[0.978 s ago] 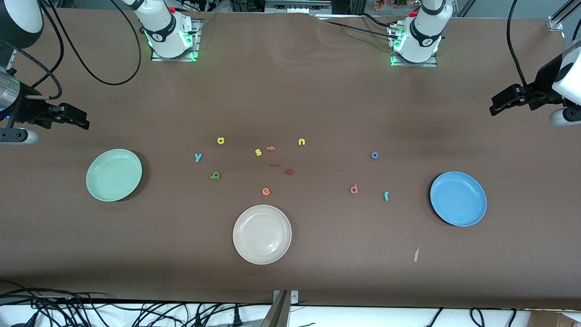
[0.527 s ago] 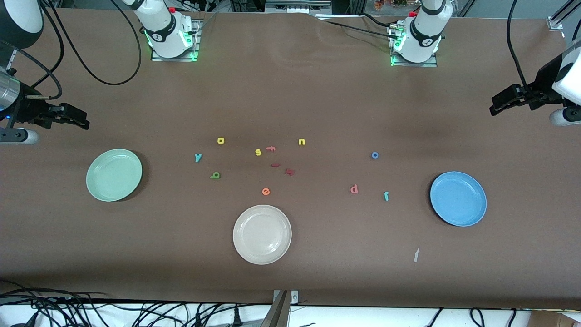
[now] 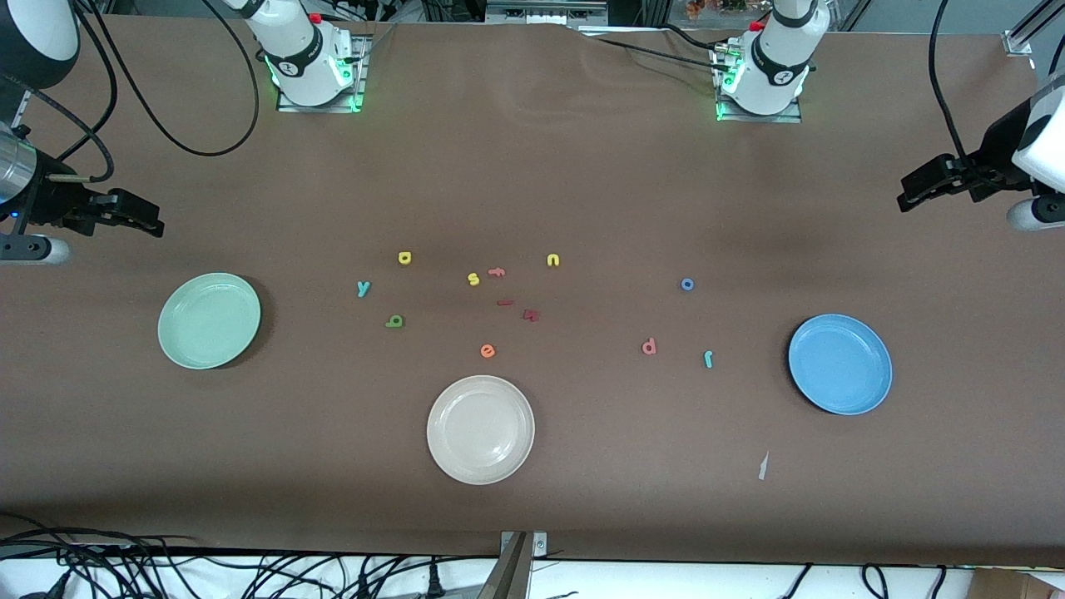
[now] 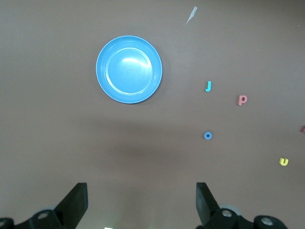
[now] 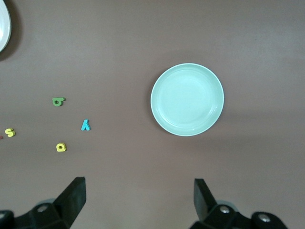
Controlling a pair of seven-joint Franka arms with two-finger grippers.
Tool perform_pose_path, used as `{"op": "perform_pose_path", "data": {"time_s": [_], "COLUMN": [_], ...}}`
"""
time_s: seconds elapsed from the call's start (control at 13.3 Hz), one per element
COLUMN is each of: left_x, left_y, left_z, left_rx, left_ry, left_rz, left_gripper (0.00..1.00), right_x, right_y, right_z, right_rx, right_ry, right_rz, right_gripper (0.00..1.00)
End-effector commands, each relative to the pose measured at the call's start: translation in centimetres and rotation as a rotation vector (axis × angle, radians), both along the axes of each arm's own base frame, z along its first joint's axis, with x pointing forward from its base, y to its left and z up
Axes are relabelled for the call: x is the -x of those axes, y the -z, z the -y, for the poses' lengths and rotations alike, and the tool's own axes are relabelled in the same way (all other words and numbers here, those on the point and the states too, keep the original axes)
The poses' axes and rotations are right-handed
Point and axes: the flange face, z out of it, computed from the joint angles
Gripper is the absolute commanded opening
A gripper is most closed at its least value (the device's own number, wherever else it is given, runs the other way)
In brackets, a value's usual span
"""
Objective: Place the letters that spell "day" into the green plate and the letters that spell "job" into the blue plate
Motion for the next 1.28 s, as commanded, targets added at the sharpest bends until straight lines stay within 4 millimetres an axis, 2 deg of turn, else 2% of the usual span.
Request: {"op": "perform_pose_path", "data": {"time_s": [0.0,0.98,1.2], "left_x": [-0.35,-0.35,-0.27], "left_y": [-0.48,-0.48,-0.45], "left_z": [-0.06,-0.06,0.72], "left_rx": [-0.007,-0.007,-0.013], "left_ry": [0.01,0.01,0.03], "left_rz": [0.001,0.001,-0.004], "left_gripper": [1.0,1.0,1.0], "right_x": [0.36,0.27,0.17], "right_y": [-0.1,0.17,0.44], "right_z": [-0.03,0.39,0.38], "right_rx": [0.011,0.01,0.009], "right_ry": [0.0,0.007,0.018], "right_rz": [-0.007,-0.011,-0.016], "right_gripper": [1.0,1.0,1.0]}}
